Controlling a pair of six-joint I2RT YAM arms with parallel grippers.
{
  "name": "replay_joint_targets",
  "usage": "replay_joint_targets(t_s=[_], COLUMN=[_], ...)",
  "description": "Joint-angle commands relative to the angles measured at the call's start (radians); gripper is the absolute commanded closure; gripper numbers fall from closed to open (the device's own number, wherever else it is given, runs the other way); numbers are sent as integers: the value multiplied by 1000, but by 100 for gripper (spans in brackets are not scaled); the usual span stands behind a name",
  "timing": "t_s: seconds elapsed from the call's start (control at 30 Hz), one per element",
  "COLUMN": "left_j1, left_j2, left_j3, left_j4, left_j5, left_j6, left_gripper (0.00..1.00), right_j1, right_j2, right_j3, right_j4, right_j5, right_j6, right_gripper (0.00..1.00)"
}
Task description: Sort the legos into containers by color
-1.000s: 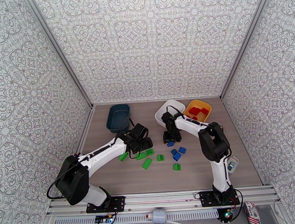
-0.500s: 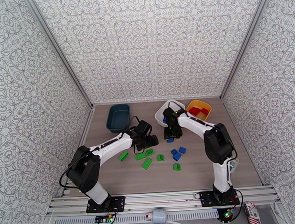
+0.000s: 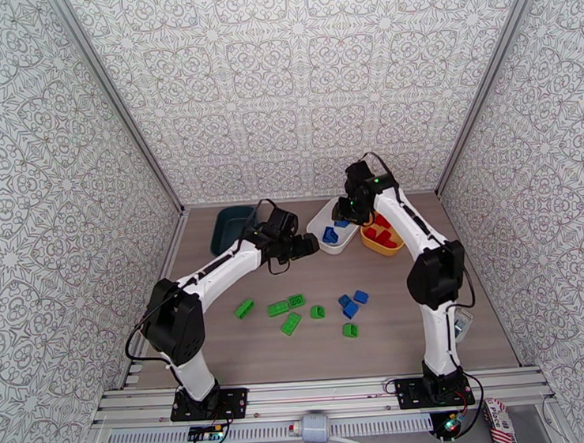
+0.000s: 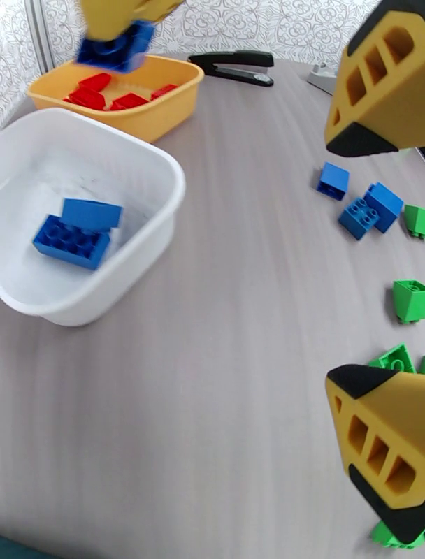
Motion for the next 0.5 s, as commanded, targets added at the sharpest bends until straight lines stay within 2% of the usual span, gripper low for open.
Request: replay_joint_targets(t_s=[0.0, 0.17, 0.33, 0.47], left_j1=[24, 40, 39, 30], left_j2=[16, 3, -11, -21], left_j3=[33, 24, -8, -41], left_j4=[0, -6, -12, -16], left_j5=[28, 32, 26, 11], left_j6=[21, 21, 10, -7], left_gripper=[17, 19, 20, 21], right_j1=[-28, -50, -50, -48], right_j2=[94, 139, 88, -41], right_j3=[126, 208, 154, -36], right_j4=[-77, -86, -87, -38], right_j5=[-57, -89, -81, -60], right_j6=[44, 60, 33, 8], right_gripper=[52, 35, 34, 34])
